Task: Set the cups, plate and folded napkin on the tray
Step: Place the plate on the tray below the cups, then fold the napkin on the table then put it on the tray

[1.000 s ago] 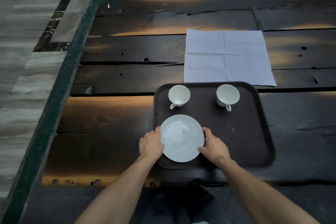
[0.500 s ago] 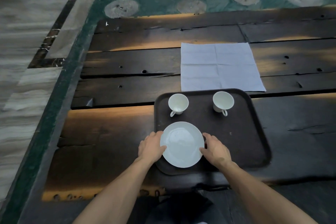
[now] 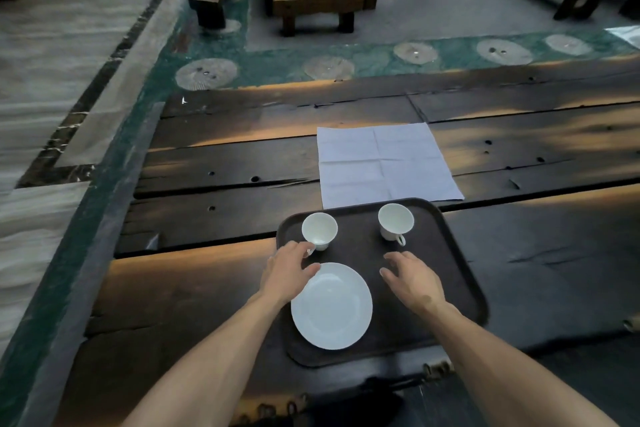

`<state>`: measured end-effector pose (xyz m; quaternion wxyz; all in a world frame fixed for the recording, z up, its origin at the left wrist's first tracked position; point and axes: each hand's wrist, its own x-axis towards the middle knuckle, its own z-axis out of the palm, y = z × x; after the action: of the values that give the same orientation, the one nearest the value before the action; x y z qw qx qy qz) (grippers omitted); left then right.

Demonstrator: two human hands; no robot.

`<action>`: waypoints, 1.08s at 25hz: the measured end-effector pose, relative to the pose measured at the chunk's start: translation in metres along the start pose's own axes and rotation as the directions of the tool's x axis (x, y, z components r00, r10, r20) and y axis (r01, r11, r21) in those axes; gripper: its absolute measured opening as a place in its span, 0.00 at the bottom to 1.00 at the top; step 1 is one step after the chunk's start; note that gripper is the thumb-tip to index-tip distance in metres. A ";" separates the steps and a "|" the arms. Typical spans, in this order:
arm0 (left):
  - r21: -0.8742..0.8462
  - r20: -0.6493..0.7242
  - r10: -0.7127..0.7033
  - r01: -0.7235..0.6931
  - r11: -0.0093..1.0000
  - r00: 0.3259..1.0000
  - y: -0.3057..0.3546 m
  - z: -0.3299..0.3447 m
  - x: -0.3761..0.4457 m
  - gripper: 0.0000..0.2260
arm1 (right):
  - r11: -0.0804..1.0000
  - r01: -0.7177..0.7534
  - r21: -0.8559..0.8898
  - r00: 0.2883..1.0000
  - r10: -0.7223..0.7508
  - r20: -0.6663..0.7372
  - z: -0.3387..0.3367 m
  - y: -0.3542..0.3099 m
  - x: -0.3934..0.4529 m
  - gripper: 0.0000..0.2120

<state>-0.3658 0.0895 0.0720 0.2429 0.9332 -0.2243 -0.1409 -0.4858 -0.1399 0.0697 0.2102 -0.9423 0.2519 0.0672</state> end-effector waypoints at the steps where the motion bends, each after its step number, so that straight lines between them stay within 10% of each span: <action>1: -0.005 -0.009 0.013 -0.013 1.000 1.000 0.007 -0.003 0.007 0.19 | 1.000 0.002 0.003 1.000 -0.002 -0.023 -0.008 0.003 0.006 0.19; 27: 0.080 -0.066 -0.202 0.207 0.975 0.977 0.122 0.031 0.238 0.17 | 0.987 0.148 -0.070 0.989 -0.146 0.029 -0.133 0.155 0.294 0.18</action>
<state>-0.2155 -0.1341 0.0720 0.1931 0.9646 -0.1259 -0.1282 -0.3066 -0.4499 0.0655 0.1834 -0.9644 0.1767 0.0716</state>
